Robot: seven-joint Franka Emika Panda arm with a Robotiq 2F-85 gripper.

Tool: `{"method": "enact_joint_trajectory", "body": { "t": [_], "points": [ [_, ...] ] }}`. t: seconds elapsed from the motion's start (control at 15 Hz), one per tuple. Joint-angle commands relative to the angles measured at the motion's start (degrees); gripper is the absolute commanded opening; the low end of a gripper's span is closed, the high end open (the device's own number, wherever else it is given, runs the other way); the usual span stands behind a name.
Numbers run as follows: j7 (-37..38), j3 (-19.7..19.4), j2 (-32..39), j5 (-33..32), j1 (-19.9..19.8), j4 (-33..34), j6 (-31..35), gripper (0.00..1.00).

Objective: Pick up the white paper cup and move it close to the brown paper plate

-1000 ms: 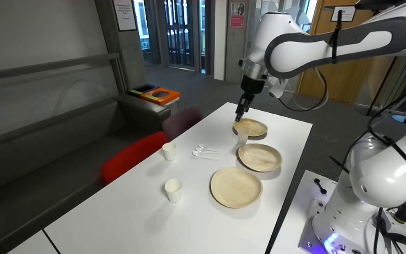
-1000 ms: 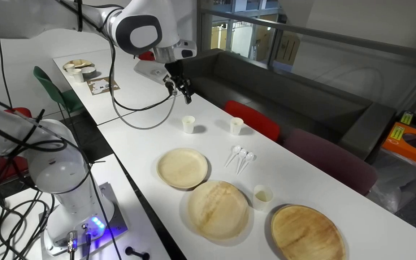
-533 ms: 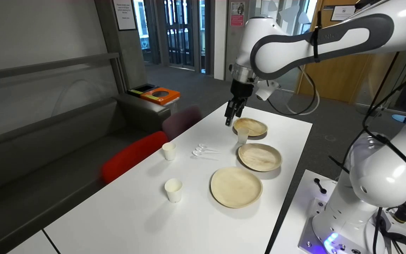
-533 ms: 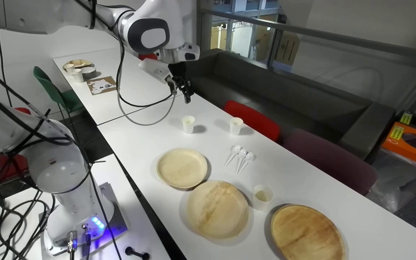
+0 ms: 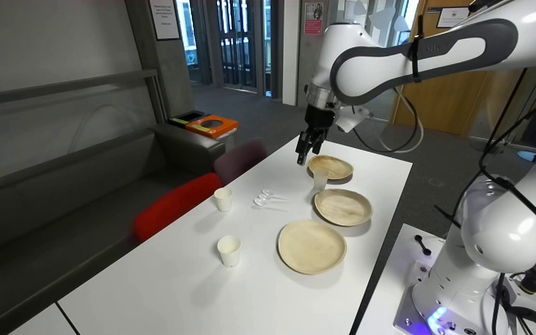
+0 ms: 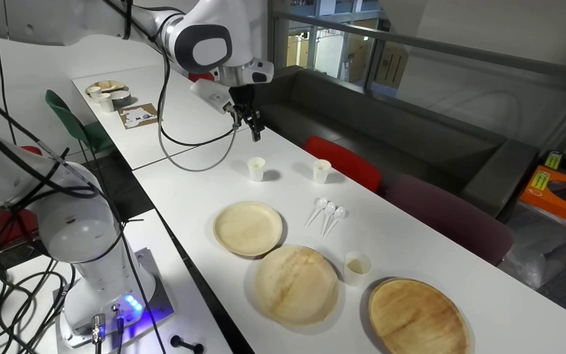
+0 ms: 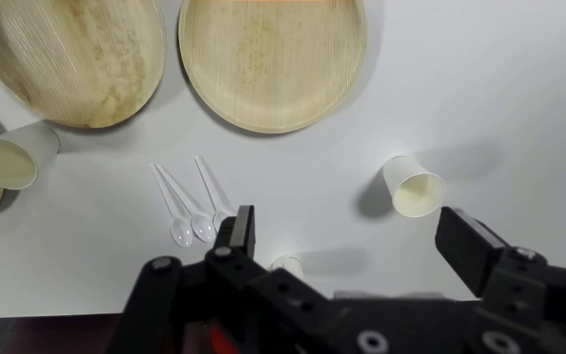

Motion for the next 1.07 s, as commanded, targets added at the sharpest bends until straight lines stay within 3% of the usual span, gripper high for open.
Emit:
{"method": "enact_joint_trajectory", "body": {
  "t": [0.0,0.47,0.67,1.0],
  "points": [
    [8.64,3.56,5.91,-1.12,-1.35,3.21,3.03,1.0],
    [22.66,9.64,19.37,-5.75,-0.26,10.67,5.33,1.0],
    [22.98,9.9,24.98,-7.07,0.86,14.35,5.4,1.0],
    [17.25,8.46,33.77,-5.59,1.87,19.95,6.05,1.0]
  ]
}}
